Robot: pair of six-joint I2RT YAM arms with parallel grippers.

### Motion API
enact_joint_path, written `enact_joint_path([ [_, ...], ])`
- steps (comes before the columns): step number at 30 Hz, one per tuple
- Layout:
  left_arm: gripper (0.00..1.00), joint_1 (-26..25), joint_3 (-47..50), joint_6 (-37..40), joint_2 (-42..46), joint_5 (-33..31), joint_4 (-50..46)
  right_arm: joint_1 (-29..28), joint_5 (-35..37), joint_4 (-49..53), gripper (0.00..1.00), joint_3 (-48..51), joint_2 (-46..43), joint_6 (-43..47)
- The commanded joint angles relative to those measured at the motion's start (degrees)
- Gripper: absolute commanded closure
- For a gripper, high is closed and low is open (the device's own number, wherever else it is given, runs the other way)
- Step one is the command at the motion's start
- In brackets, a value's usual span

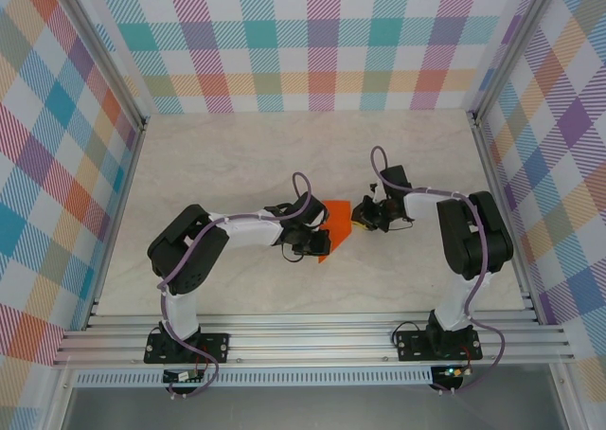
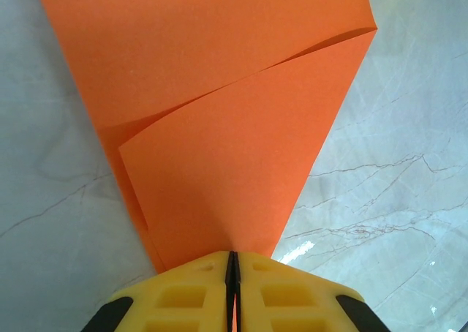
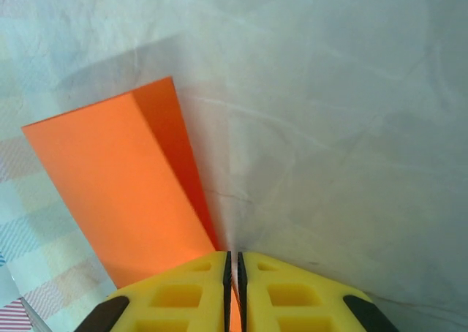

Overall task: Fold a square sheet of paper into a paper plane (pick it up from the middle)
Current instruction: Third fold the triangle at the center of the table.

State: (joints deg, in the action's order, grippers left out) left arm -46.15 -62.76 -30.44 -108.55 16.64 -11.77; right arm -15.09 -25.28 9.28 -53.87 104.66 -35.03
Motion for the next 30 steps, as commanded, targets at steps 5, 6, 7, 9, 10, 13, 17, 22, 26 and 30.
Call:
enact_joint_path([
  [5,0.89,-0.6,1.7,0.5,-0.8,-1.6,-6.7,0.3,-9.0,-3.3,0.83,2.9,-5.2,0.5],
  [6,0.89,-0.6,1.6,0.4,-0.9,-1.6,-6.7,-0.1,-10.4,-4.2,0.83,3.6,-5.5,-0.1],
  [7,0.89,-0.5,1.5,0.5,-1.0,-1.5,-6.8,-0.8,-11.2,-5.0,0.83,4.3,-5.7,-0.5],
  [9,0.89,-0.5,1.3,0.5,-1.0,-1.5,-6.9,-2.9,-13.0,-5.9,0.83,5.0,-5.4,-1.1],
  [10,0.89,-0.6,1.2,0.4,-1.1,-1.5,-6.9,-3.9,-13.6,-6.0,0.83,5.1,-5.0,-1.1],
  [13,0.89,-0.6,0.8,0.5,-1.2,-1.4,-6.9,-5.7,-10.6,-5.6,0.83,6.2,-4.6,-1.4],
  [17,0.89,-0.5,0.8,0.6,-1.1,-1.3,-7.0,-5.7,-5.0,-3.7,0.83,6.9,-3.4,-0.3],
  [22,0.89,-0.5,1.3,0.9,-0.9,-1.2,-7.2,-4.4,-0.2,-1.1,0.84,4.9,-1.2,1.3],
  [26,0.89,-0.5,2.2,0.9,-0.2,-1.4,-6.9,-2.3,0.3,-0.5,0.84,3.2,-0.8,1.9],
  [30,0.89,-0.6,2.6,0.8,-0.1,-1.5,-6.7,-0.7,0.9,1.8,0.83,0.8,-1.1,2.7],
])
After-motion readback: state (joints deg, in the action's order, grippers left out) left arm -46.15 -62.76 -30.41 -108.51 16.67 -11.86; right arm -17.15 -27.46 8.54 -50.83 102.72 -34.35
